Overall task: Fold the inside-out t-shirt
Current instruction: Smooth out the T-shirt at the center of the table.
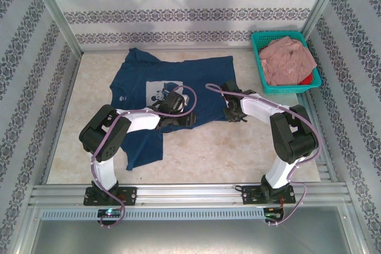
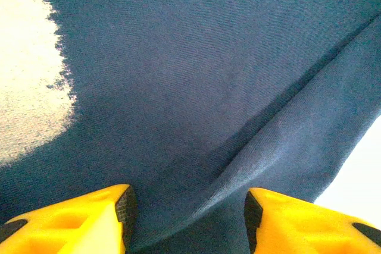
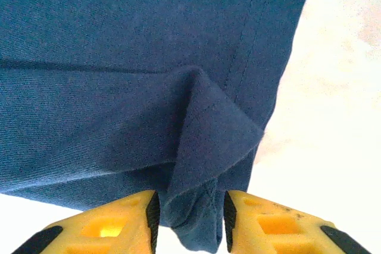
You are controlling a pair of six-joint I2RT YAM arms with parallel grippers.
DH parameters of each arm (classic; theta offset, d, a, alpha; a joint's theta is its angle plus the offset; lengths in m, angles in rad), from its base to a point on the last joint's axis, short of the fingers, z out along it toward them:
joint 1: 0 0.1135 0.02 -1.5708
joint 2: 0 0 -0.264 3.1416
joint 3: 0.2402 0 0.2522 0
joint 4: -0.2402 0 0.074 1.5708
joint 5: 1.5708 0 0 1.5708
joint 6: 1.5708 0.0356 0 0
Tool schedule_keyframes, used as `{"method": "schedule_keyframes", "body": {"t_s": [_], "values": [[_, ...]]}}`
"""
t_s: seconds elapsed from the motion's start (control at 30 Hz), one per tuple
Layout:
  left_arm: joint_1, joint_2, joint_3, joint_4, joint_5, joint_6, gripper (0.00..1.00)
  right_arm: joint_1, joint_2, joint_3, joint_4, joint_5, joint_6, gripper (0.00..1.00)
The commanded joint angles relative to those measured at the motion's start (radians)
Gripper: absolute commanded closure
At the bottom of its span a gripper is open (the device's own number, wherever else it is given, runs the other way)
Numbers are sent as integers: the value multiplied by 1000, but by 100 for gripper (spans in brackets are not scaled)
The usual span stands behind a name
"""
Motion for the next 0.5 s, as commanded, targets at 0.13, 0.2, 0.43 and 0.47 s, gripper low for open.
{"method": "schedule_keyframes", "body": {"t_s": [0.13, 0.2, 0.43, 0.47], "values": [[10, 20, -35, -174, 0, 4, 46, -25, -2, 6, -14, 11, -7, 75], [10, 18, -33, -174, -1, 4, 46, -29, -11, -3, -16, 6, -1, 72], [10, 18, -34, -176, 0, 3, 46, -53, -23, -18, -4, -14, -3, 91], [9, 13, -32, -178, 1, 4, 46, -58, -34, -21, -2, -18, -3, 96]]}}
